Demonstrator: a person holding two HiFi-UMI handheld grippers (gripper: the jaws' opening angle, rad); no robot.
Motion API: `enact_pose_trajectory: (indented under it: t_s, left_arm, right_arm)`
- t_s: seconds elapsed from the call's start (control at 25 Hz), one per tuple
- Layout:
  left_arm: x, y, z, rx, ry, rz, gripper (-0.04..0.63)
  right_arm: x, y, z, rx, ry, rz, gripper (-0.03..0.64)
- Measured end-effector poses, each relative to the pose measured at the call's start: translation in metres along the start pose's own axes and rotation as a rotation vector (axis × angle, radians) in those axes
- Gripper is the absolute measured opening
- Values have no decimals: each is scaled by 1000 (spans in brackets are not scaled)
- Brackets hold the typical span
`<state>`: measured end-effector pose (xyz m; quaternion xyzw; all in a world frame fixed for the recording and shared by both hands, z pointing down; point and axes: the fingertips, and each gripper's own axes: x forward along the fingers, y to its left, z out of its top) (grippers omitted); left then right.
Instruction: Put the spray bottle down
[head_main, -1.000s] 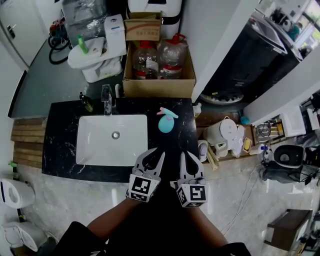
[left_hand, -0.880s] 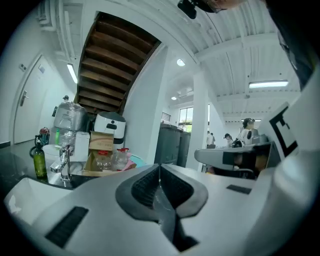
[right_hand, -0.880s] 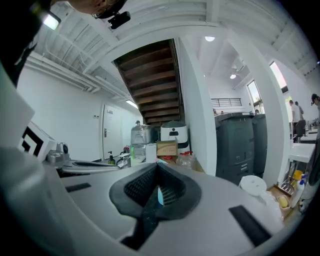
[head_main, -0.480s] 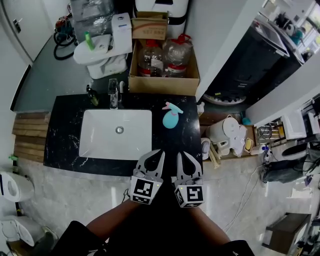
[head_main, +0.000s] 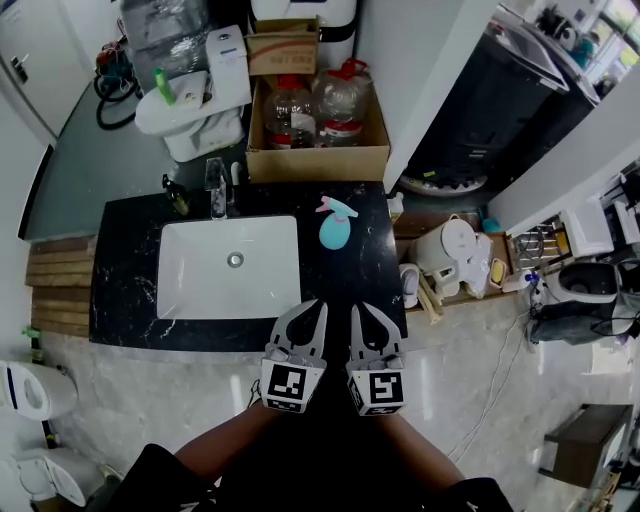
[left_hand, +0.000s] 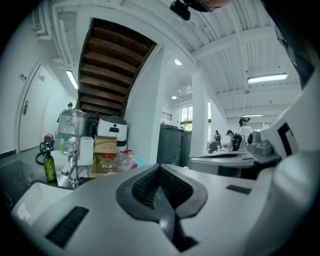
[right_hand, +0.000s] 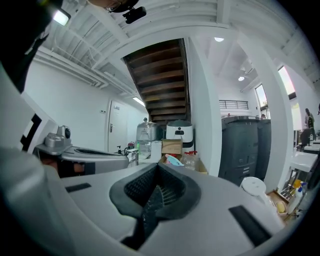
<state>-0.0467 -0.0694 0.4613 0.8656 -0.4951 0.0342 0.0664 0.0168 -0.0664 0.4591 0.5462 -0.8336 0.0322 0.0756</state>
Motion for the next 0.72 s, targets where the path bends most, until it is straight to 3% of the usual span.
enact_pose_trajectory:
  t_s: [0.4, 0.72]
  left_arm:
    - [0, -11, -3, 14, -2, -62, 12]
    - [2, -11, -10, -19, 27, -92, 12]
  right_arm:
    - [-9, 0, -3, 17, -11, -26, 15]
    - [-7, 5, -1, 9, -17, -18, 15]
